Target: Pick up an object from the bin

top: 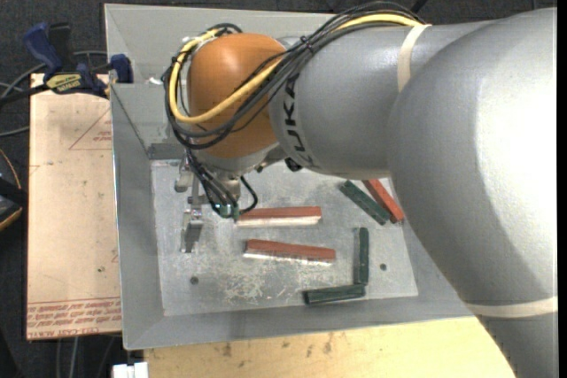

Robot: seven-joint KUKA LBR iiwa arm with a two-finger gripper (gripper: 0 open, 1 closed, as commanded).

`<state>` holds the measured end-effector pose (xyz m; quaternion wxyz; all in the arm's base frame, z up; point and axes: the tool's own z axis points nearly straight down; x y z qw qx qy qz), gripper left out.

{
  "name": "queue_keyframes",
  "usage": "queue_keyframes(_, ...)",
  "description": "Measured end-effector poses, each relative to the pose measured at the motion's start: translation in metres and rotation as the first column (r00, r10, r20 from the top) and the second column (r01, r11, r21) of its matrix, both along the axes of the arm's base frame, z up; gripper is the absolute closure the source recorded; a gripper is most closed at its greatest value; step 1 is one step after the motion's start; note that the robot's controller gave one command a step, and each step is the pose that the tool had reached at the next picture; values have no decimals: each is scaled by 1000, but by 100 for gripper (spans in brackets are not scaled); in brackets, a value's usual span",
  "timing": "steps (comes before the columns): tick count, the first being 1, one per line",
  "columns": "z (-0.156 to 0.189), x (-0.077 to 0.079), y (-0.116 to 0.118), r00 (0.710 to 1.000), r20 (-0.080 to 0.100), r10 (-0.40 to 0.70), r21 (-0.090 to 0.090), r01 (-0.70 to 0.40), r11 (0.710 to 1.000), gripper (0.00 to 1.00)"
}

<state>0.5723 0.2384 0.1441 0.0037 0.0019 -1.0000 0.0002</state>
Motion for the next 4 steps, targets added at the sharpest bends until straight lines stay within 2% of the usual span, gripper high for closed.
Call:
queue_keyframes(1,5,2,-1,1000,8,-3,2,3,1000,0)
queue_keyframes(2,-6,-37,-23,996,9,84,2,-84,996,0)
queue_keyframes(3,-59,-4,-71,980,15,200,3,-200,980,0)
queue_keyframes(4,-36,-21,-112,986,1,167,3,-167,986,0)
